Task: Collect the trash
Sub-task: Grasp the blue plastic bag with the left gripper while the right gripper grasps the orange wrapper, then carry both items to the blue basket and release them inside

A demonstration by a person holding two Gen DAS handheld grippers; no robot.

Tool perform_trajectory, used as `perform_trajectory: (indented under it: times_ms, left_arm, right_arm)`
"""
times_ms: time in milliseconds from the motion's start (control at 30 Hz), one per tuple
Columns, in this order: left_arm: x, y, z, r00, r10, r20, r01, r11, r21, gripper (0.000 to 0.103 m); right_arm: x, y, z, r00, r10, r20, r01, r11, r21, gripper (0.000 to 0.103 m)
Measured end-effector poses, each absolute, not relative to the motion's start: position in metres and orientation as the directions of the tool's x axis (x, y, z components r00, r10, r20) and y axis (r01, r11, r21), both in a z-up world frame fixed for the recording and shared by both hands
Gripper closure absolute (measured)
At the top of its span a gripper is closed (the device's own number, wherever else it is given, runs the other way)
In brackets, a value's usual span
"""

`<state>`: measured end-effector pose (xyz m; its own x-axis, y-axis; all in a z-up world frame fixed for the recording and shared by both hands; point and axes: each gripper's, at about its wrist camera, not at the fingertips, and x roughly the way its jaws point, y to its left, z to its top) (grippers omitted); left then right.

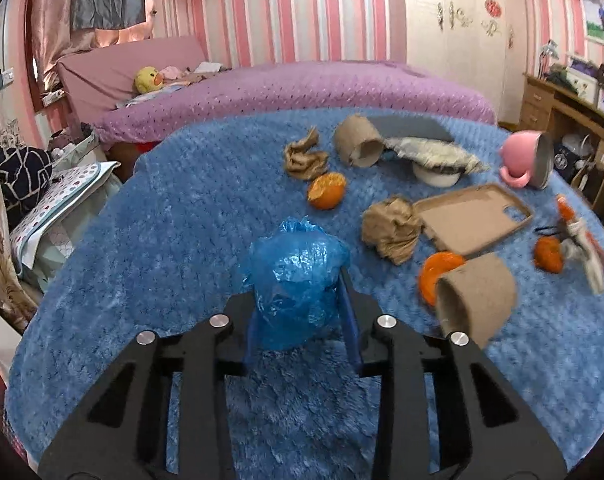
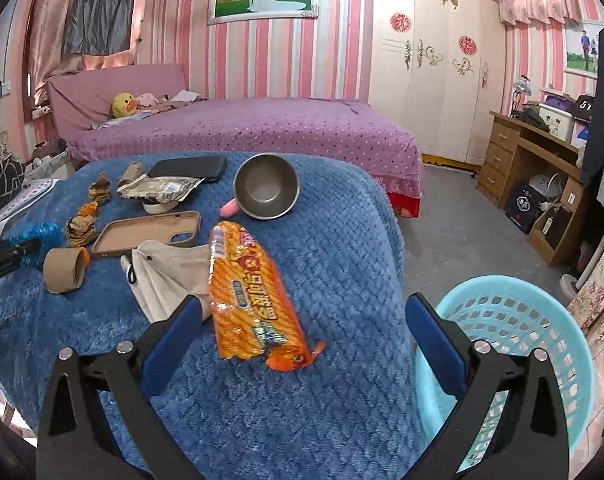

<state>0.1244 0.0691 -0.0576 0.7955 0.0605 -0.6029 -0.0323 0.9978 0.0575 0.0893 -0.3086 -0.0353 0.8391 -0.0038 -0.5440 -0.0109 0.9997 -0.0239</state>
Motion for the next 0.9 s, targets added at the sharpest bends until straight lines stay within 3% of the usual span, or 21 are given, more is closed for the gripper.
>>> perform_trajectory:
  times_ms: [133,367,667,767,900]
  left_arm:
    - [0.104,0.072,-0.040,0.829,0.061,-0.556,-0.050,0.998,0.036,0.072]
    - [0.094,0.068,-0.028,0.842,0.058,-0.537,-0.067,0.998,0.003,0.072]
    - [0.098,0.062,-0.033,0.824,0.043,-0.565,-0.056,0.998,-0.005,0.072]
    - [0.099,0.059,-0.031,0.825,0.031,-0.564,-0.049,0.999,-0.017,0.072]
    - [0.098,0.055,-0.030,0.829,0.022,-0.559,-0.038,0.999,-0.018,0.072]
  right_arm:
    - [0.095,-0.298,-0.041,0.823,0.012,-0.568,-0.035,0.999,-0.028,0.004]
    - [0.111,-0.275,-0.061,0.769,0.021,-0.639,-0.077,0.995,-0.059,0.029]
    - [0.131,-0.278,-0.077,0.725,-0.025,-0.688,-0.044,0.996,-0.083,0.031]
    - [0.131,-0.289,-0.081,0.704,-0.009,-0.710,-0.046,0.997,-0.058,0.048]
    - [0.130,-0.299,-0.083,0.687,0.058,-0.724,-0.076,0.997,0.009,0.063]
